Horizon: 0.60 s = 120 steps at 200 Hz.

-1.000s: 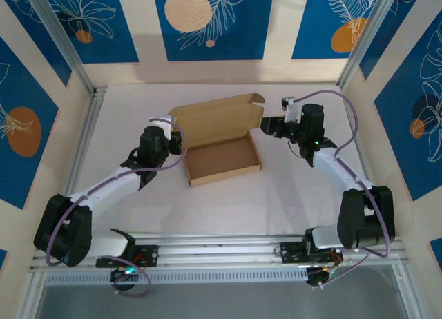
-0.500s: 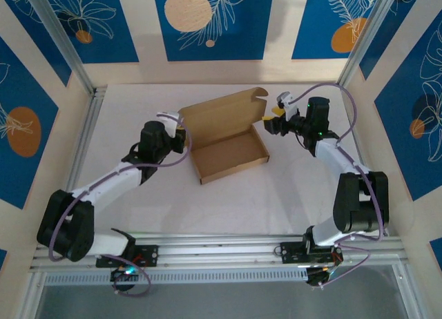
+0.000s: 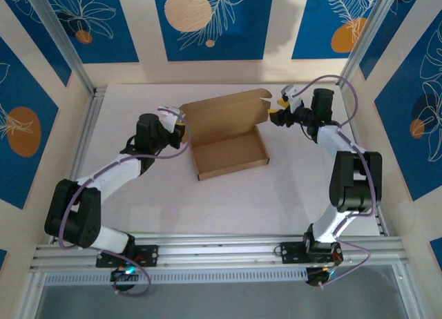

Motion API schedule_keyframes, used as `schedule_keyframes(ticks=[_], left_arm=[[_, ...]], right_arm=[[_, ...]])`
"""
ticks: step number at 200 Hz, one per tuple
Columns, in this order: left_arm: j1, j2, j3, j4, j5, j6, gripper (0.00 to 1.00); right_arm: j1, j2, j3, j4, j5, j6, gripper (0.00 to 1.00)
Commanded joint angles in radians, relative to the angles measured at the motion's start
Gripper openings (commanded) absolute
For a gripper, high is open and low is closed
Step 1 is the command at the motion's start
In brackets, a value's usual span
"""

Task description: Fold the paper box

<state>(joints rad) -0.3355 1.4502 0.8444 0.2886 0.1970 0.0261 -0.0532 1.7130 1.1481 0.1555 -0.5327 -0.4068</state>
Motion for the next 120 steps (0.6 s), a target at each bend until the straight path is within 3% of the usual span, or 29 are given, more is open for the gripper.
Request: schedule_keyframes(ticks=[1,35,81,120], left_arm=[[0.010,0.025,0.041,-0.002,0.079,0.062,0.00],[0.024,0.047,0.055,0.005,0.075,0.063,0.00],[0.033,0.072,0.078,0.011,0.085,0.050,0.00],[0.033,0.082,0.091,0.003,0.093,0.044,0.00]], right_arm=[[-0.007,0.056,0.088,-0.063,-0.066,-0.099,0.62],[-0.021,0.142,0.180,-0.077,-0.045,-0.096,0.63],[-0.006,0.209,0.265,-0.224,-0.202,-0.149,0.58],[0.027,0.244,0.302,-0.253,-0.220,-0.159,0.57]])
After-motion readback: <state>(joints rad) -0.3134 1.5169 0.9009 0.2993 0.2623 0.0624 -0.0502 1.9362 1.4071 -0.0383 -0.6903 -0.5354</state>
